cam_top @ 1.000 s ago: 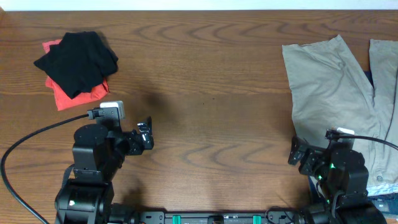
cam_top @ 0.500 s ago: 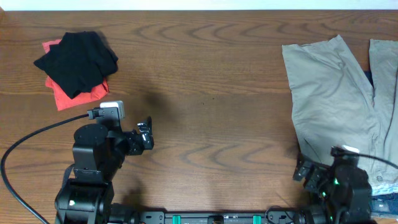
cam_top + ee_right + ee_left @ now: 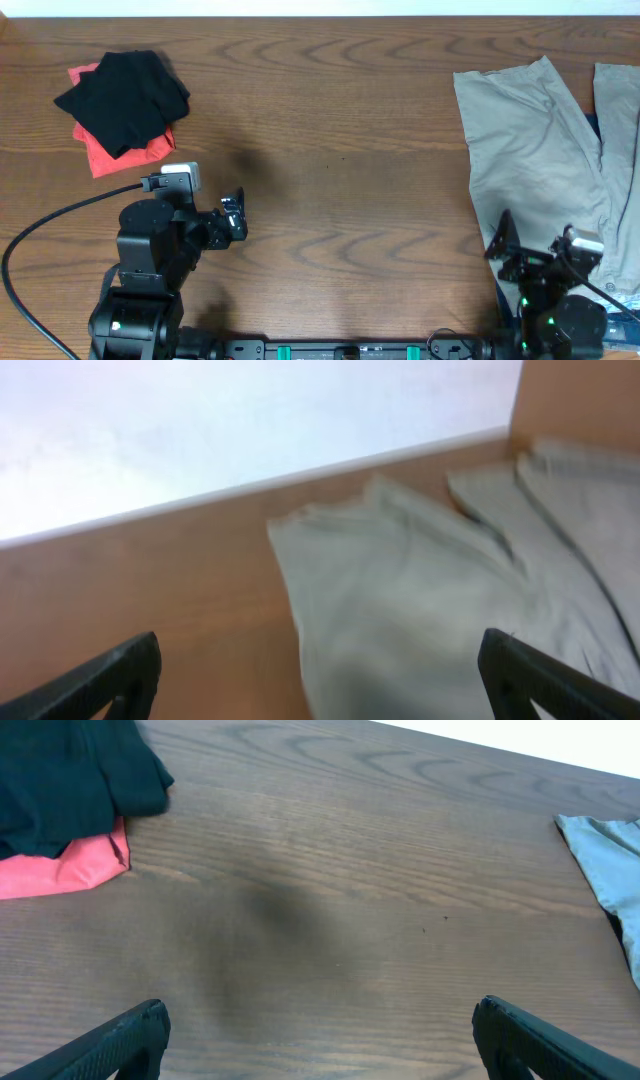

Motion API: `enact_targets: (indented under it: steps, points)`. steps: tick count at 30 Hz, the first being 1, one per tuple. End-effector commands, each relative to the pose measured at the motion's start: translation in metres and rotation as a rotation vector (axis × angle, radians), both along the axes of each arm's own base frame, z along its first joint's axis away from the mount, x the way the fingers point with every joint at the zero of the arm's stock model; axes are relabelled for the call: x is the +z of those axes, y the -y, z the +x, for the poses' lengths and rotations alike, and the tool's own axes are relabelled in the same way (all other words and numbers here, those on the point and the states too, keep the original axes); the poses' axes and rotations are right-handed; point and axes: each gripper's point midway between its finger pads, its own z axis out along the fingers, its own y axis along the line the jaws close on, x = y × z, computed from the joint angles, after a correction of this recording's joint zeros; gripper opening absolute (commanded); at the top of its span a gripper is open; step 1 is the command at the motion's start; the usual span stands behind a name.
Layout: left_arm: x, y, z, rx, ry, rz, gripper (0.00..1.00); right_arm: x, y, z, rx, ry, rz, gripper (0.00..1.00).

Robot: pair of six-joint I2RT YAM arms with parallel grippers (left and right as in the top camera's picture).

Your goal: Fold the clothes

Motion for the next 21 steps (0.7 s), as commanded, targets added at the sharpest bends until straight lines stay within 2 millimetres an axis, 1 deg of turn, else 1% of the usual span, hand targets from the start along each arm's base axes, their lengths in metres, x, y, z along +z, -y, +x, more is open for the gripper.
enact_targets:
  steps: [1,5,8,10,14,17,21]
  points:
    - [-0.001,-0.001,0.0,0.009,-0.004,-0.003,0.98,-0.01,0.003,0.013,-0.005,0.039,-0.056,0.99]
    - [-0.001,-0.001,0.0,0.009,-0.004,-0.003,0.98,-0.011,0.0,0.028,0.01,0.153,-0.056,0.99]
    - [-0.001,-0.001,0.0,0.009,-0.004,-0.003,0.98,-0.019,-0.005,0.035,0.038,0.202,-0.056,0.99]
    - [-0.001,-0.001,0.0,0.009,-0.004,-0.003,0.98,-0.031,-0.01,0.038,0.065,0.191,-0.054,0.99]
    - [-0.001,-0.001,0.0,0.009,-0.004,-0.003,0.98,-0.058,-0.018,0.038,0.111,0.08,-0.05,0.99]
    - [-0.001,-0.001,0.0,0.009,-0.004,-0.003,0.98,-0.059,-0.027,0.038,0.167,0.073,-0.108,0.99]
    - [-0.001,-0.001,0.0,0.009,-0.004,-0.003,0.98,-0.058,-0.029,0.038,0.174,0.076,-0.106,0.99]
